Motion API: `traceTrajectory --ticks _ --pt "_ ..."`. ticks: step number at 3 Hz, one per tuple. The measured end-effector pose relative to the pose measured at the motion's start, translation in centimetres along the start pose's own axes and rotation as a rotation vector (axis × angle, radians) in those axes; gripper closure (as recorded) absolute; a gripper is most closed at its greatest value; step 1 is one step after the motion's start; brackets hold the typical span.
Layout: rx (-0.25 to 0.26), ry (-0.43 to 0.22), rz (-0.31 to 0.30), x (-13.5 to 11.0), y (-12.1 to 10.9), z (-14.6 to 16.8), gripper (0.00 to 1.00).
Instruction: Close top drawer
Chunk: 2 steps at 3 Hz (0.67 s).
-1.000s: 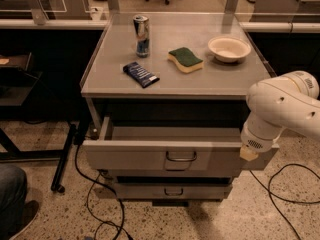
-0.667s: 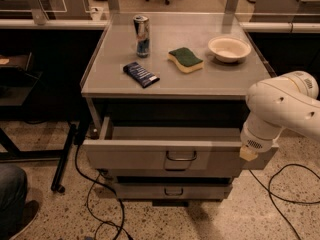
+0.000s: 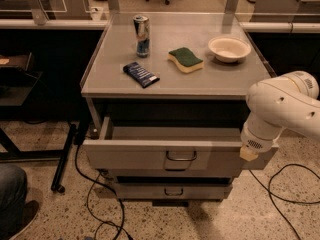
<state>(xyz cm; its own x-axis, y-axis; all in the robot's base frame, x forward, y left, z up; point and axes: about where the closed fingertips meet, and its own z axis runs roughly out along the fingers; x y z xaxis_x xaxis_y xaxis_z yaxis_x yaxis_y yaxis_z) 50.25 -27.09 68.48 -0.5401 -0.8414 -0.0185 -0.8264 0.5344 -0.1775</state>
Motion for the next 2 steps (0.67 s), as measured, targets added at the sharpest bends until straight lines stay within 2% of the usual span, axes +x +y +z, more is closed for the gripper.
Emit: traceTrajectory --ticks 2 --pt "0.0 0.0 0.0 0.0 0.0 0.0 0.05"
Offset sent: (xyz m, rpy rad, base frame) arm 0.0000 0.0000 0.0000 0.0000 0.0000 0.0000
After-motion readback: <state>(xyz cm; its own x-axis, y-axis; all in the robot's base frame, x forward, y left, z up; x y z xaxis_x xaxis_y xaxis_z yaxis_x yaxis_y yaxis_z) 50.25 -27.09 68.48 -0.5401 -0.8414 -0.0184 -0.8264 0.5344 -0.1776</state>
